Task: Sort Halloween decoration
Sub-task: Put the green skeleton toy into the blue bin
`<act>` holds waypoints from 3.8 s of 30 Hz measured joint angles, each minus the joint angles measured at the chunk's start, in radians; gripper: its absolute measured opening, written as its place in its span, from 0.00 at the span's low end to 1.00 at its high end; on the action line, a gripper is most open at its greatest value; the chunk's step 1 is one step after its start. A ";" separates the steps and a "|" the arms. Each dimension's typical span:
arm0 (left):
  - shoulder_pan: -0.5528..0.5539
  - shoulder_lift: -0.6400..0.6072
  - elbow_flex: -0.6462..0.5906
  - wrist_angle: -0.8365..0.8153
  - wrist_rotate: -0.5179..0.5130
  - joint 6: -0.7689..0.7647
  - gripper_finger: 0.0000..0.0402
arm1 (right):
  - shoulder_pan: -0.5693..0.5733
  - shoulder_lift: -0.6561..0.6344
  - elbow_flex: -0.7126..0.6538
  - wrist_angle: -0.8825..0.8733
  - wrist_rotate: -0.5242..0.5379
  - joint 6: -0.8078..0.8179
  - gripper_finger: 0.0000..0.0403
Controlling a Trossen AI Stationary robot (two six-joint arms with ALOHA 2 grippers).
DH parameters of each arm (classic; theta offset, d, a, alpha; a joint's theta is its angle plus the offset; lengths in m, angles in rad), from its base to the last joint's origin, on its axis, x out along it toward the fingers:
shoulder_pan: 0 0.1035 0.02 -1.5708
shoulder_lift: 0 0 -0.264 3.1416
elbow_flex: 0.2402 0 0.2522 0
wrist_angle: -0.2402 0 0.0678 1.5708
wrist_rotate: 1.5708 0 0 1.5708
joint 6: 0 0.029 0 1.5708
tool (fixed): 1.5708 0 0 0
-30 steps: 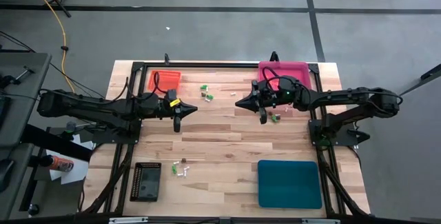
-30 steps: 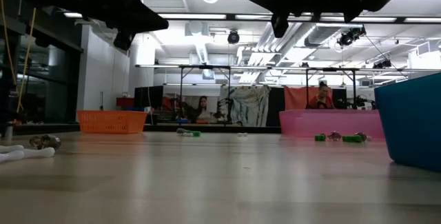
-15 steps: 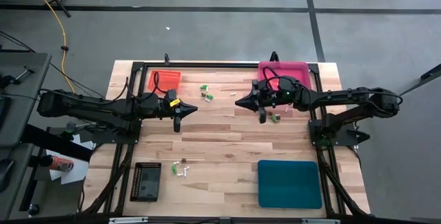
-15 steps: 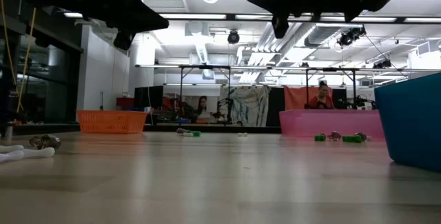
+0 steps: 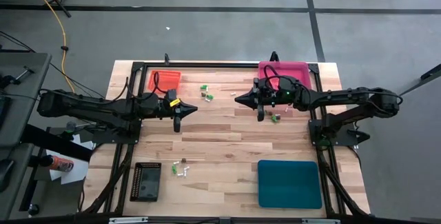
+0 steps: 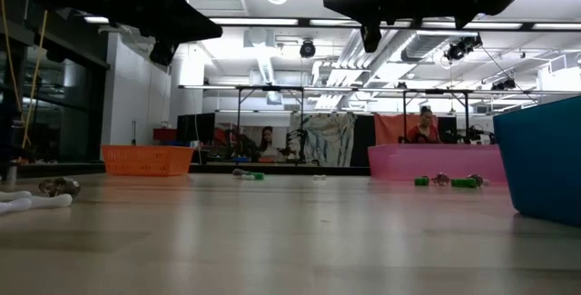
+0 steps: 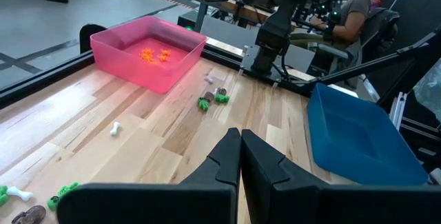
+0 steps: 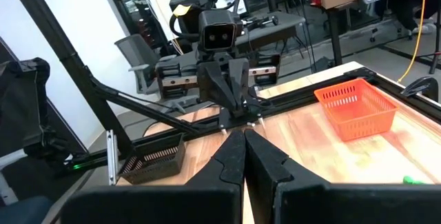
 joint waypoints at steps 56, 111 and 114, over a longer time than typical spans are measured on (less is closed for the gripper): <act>0.000 0.000 0.000 -0.022 -0.001 -0.018 0.00 | -0.001 0.200 -0.001 -1.221 0.270 0.583 0.39; 0.000 0.000 0.001 0.084 0.001 0.073 0.00 | 0.223 -0.027 0.002 -0.328 0.302 0.105 0.01; 0.000 0.000 0.001 0.083 0.038 0.053 0.00 | 0.222 -0.027 0.002 -0.307 0.302 0.104 0.01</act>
